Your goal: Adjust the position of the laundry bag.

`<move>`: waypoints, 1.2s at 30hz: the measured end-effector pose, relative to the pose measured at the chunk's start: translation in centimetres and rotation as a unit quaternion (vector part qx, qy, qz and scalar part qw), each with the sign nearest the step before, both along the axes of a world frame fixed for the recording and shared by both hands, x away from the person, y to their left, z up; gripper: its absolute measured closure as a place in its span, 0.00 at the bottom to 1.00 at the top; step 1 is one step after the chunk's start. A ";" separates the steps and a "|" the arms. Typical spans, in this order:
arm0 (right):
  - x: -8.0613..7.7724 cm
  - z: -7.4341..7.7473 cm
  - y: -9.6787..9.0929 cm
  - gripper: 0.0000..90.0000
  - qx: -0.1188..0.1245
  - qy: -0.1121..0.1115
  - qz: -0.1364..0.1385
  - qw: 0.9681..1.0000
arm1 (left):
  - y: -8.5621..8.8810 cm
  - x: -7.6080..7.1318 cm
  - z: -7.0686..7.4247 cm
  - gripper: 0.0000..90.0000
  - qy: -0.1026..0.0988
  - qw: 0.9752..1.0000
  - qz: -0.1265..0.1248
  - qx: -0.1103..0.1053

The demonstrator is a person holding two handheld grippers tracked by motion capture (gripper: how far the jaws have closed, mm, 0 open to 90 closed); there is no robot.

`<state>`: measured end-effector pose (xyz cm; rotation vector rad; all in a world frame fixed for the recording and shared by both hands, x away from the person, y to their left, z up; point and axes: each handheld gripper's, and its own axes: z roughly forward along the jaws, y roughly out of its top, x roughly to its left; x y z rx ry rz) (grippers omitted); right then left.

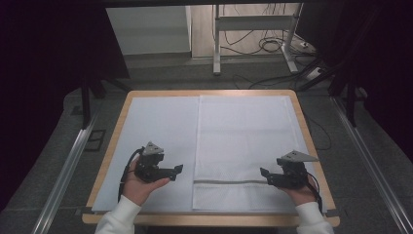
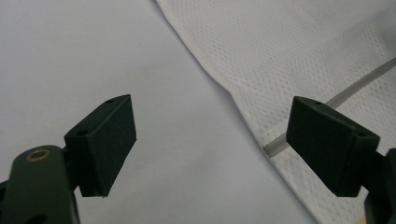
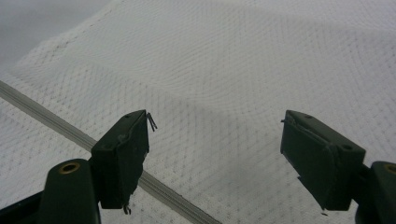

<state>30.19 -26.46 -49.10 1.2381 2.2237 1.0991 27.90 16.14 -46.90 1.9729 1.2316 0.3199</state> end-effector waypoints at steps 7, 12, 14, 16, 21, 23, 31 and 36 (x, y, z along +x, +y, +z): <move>0.0 0.0 0.1 0.26 0.000 0.001 0.001 1.000 | -1.2 0.8 0.2 0.17 0.010 1.000 -0.008 -0.006; 0.0 0.1 0.1 0.26 0.004 0.000 0.000 1.000 | -2.0 1.0 1.1 0.17 0.009 1.000 -0.010 -0.016; 0.0 0.1 0.0 0.26 0.005 0.000 -0.003 1.000 | -2.4 1.1 1.7 0.17 0.006 1.000 -0.009 -0.021; 0.0 0.1 0.0 0.26 0.005 0.000 -0.004 1.000 | -2.5 1.1 1.7 0.17 0.006 1.000 -0.010 -0.022; -0.1 0.4 -0.2 0.27 0.005 -0.006 -0.012 1.000 | -3.2 1.3 1.6 0.20 0.017 0.999 -0.017 -0.023; 0.0 0.6 -0.5 0.27 0.010 -0.011 -0.025 1.000 | -3.3 1.3 1.4 0.20 0.020 0.999 -0.020 -0.020; 0.2 0.6 -1.3 0.27 0.015 -0.010 -0.038 0.999 | -4.0 1.8 0.0 0.21 0.048 0.998 -0.029 -0.027; 0.1 0.6 -1.1 0.27 0.013 -0.011 -0.036 0.999 | -4.6 2.3 -1.2 0.22 0.071 0.996 -0.036 -0.029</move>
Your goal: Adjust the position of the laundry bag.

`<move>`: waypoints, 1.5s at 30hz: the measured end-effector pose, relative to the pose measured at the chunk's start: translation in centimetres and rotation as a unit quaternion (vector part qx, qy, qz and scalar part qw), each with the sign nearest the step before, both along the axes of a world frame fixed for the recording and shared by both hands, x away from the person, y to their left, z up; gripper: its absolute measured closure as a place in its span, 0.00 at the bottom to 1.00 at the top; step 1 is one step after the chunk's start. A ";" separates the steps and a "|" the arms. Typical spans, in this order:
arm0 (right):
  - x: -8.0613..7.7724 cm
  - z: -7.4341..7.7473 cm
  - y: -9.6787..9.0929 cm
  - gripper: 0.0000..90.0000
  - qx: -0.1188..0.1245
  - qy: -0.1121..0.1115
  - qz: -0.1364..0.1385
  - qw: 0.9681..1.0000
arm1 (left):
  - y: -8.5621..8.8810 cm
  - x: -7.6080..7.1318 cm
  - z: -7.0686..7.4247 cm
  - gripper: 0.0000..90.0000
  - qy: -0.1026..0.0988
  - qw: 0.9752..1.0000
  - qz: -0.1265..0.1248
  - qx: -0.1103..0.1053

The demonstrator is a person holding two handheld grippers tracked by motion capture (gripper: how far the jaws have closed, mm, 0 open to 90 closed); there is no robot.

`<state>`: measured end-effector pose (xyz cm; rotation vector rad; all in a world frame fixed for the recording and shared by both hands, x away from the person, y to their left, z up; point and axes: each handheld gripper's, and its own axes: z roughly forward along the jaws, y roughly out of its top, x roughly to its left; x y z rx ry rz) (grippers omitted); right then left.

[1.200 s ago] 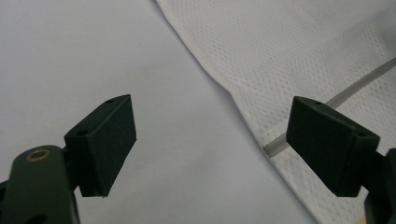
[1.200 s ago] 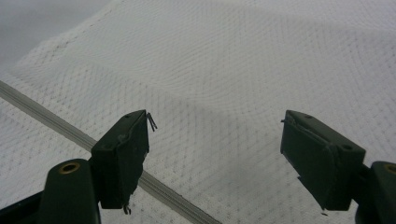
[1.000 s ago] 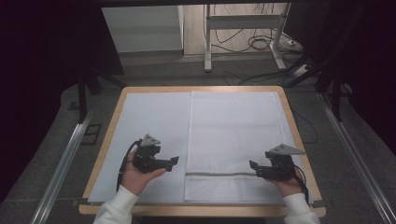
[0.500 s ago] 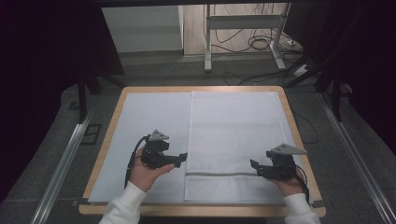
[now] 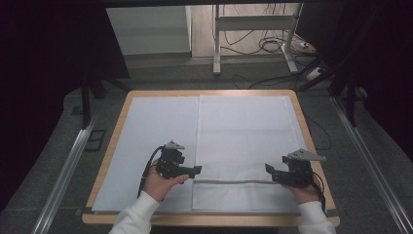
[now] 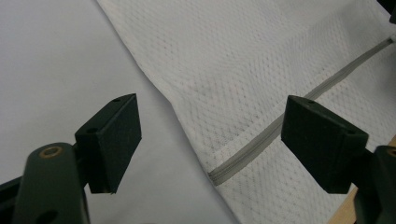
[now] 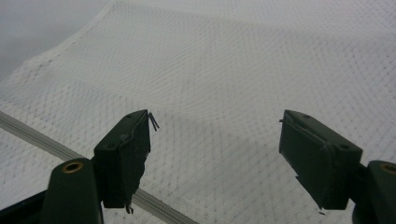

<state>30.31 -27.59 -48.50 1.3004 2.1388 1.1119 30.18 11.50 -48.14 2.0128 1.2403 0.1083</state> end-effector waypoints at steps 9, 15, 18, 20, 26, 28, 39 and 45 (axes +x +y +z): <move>0.1 0.0 -0.3 0.27 0.002 -0.001 -0.009 1.000 | -0.5 0.7 -1.1 0.29 0.019 1.000 -0.002 0.003; 0.0 0.0 -0.2 0.27 -0.001 -0.001 -0.009 1.000 | -0.5 1.1 -1.8 0.33 0.038 0.999 -0.005 -0.007; 0.0 0.0 -0.2 0.27 -0.005 -0.003 -0.009 1.000 | -0.5 1.3 -2.1 0.34 0.045 0.999 -0.006 -0.012; 0.0 0.1 -0.1 0.27 -0.009 -0.005 -0.009 1.000 | -0.6 1.4 -2.3 0.35 0.047 0.999 -0.005 -0.013; 0.0 0.0 0.0 0.27 -0.010 -0.004 -0.007 1.000 | -1.0 1.7 -2.7 0.36 0.053 0.999 -0.007 -0.010; 0.0 0.0 -0.1 0.27 -0.010 -0.005 -0.007 1.000 | -1.0 1.8 -2.9 0.36 0.056 0.998 -0.006 -0.010; 0.0 0.0 0.0 0.27 -0.010 -0.005 -0.005 1.000 | -1.4 2.1 -3.6 0.41 0.066 0.998 -0.004 -0.008; 0.0 0.1 -0.1 0.27 -0.008 -0.006 -0.006 1.000 | -1.6 2.1 -3.7 0.43 0.068 0.998 -0.008 -0.005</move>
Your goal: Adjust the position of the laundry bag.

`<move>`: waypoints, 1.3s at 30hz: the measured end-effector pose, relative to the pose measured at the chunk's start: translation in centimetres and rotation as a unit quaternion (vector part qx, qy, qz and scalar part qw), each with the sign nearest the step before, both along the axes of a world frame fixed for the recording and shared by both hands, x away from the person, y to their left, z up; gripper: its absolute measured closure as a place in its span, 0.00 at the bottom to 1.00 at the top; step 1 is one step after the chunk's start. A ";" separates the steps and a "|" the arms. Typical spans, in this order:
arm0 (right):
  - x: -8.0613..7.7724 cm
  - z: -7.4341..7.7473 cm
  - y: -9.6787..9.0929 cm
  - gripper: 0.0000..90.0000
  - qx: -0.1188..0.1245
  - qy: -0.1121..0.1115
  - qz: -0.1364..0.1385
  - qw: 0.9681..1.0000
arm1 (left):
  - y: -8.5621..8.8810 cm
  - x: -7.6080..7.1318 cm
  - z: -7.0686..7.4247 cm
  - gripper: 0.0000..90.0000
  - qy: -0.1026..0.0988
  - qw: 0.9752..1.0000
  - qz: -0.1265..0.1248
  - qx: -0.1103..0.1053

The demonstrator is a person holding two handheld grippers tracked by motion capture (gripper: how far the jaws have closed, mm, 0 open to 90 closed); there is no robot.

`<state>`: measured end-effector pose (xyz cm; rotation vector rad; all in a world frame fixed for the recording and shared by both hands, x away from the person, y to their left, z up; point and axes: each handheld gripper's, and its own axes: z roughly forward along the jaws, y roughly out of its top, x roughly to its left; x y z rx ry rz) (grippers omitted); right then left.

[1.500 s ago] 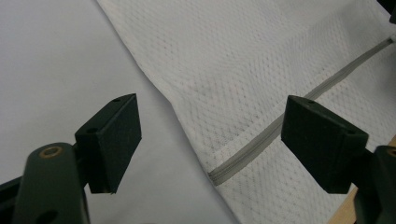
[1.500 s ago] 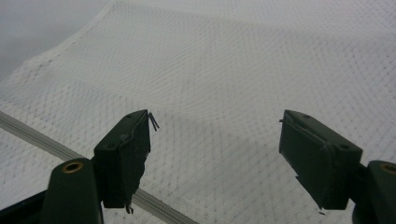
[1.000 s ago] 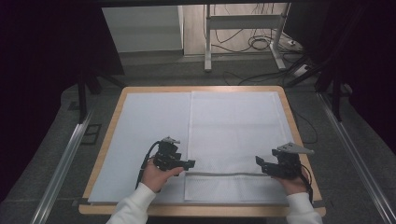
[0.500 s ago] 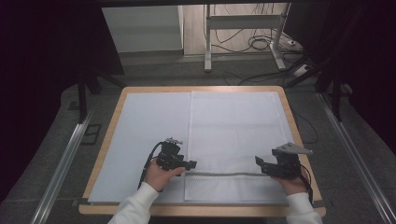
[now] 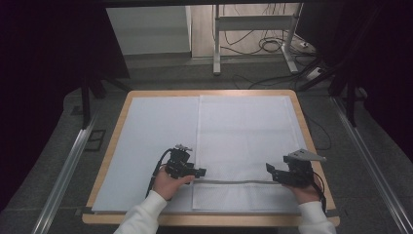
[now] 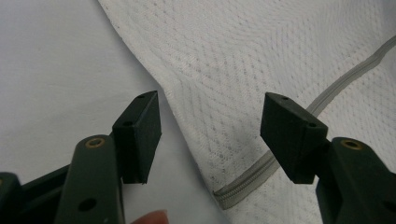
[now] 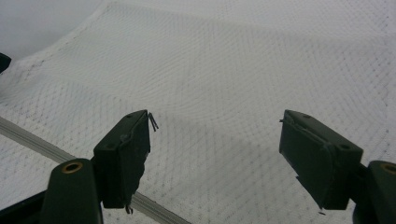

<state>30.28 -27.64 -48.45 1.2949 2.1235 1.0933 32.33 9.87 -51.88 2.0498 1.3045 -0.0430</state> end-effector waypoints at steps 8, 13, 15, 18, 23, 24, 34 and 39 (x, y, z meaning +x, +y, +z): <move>0.0 0.1 -0.1 0.27 0.001 -0.003 -0.001 1.000 | -0.2 0.0 -0.4 0.45 -0.002 1.000 0.003 0.009; 0.0 0.1 -0.2 0.27 0.002 -0.004 -0.002 1.000 | -0.5 -0.2 -0.5 0.50 -0.011 1.000 0.006 0.012; 0.0 0.1 -0.2 0.27 0.004 -0.002 -0.002 1.000 | -0.6 -0.1 -0.5 0.54 -0.013 1.000 0.004 0.015; 0.0 0.1 -0.3 0.27 0.003 -0.003 -0.003 1.000 | -1.0 0.0 -0.5 0.60 -0.018 1.000 0.002 0.019; 0.1 0.2 -0.3 0.27 0.004 -0.004 -0.003 1.000 | -1.7 0.1 -0.5 0.73 -0.036 0.998 0.003 0.044; 0.1 0.2 -0.3 0.27 0.004 -0.004 -0.003 1.000 | -1.7 0.1 -0.5 0.76 -0.040 0.998 0.000 0.051; 0.1 0.2 -0.3 0.27 0.002 -0.004 -0.003 1.000 | -1.5 0.0 -0.9 0.98 -0.057 0.997 0.004 0.054; 0.1 0.3 -0.3 0.27 0.003 -0.004 -0.002 1.000 | -1.4 0.1 -0.9 0.99 -0.054 0.998 0.007 0.044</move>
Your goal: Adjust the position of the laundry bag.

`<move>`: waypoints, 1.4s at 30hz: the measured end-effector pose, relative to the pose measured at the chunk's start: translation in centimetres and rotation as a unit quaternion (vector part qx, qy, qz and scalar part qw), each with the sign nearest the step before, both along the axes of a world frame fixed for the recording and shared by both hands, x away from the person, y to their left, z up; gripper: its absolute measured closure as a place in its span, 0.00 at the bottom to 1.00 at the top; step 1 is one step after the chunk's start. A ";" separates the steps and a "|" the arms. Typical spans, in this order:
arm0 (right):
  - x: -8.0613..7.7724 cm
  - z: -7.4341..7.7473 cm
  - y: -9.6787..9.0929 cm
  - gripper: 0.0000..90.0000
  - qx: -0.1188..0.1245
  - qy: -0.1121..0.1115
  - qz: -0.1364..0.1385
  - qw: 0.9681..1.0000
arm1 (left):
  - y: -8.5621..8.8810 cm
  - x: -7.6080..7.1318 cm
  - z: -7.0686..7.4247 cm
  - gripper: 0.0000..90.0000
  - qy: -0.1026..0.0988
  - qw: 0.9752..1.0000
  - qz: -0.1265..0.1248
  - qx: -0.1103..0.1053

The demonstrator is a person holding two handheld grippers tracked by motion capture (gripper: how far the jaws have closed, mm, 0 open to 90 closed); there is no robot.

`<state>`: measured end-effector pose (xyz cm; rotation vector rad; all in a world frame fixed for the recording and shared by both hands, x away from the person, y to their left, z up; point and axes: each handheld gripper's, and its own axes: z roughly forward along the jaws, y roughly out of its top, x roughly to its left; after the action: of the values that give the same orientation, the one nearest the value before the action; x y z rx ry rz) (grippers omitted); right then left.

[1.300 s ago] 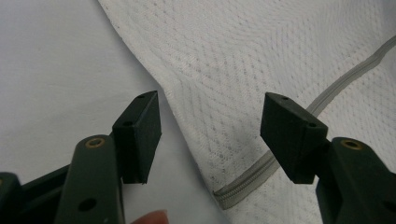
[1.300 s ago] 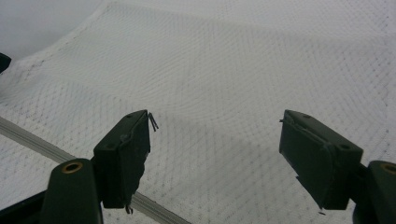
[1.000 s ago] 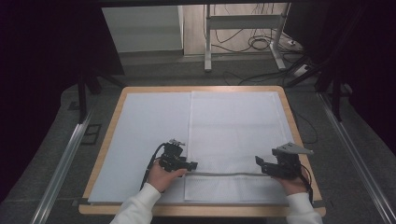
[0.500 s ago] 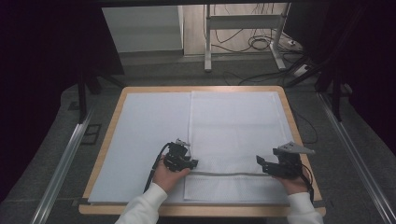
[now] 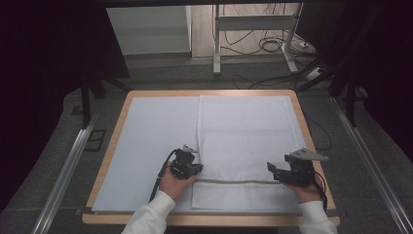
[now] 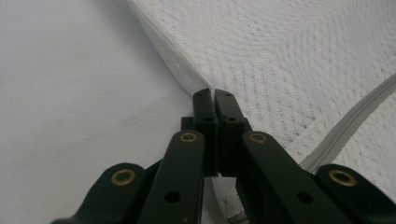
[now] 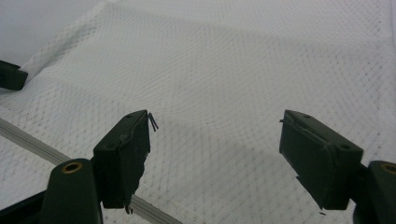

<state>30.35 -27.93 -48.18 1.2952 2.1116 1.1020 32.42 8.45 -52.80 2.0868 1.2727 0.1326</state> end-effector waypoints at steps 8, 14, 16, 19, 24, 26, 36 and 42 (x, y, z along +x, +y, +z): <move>0.3 0.6 -0.7 0.27 -0.012 0.003 -0.008 1.000 | 0.4 0.1 -0.2 1.00 0.003 1.000 -0.002 -0.015; 1.8 2.0 -2.3 0.25 -0.014 0.030 -0.001 0.999 | 0.7 0.1 -0.2 0.99 0.006 1.000 -0.002 -0.022; 1.9 1.9 -2.5 0.25 -0.015 0.030 -0.003 0.999 | 0.7 0.1 -0.2 1.00 0.006 1.000 -0.003 -0.022; 2.2 1.6 -3.5 0.25 -0.018 0.032 -0.021 0.999 | 0.7 0.1 -0.2 0.99 0.008 1.000 -0.003 -0.024; 2.5 1.2 -4.9 0.26 -0.019 0.046 -0.051 0.997 | 0.8 0.1 -0.2 0.99 0.006 1.000 -0.005 -0.023; 2.6 1.1 -5.3 0.27 -0.020 0.050 -0.060 0.997 | 0.8 0.1 -0.2 0.99 0.006 1.000 -0.005 -0.023; 3.3 0.2 -6.5 0.27 -0.027 0.078 -0.076 0.994 | 0.8 0.1 -0.2 1.00 0.008 0.999 -0.001 -0.032; 3.7 -0.3 -7.3 0.27 -0.020 0.096 -0.088 0.991 | 0.9 0.1 -0.1 1.00 0.007 1.000 -0.002 -0.031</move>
<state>34.02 -35.25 -48.50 1.5903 2.0922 0.8872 32.52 9.35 -52.93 2.0417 1.2644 0.0762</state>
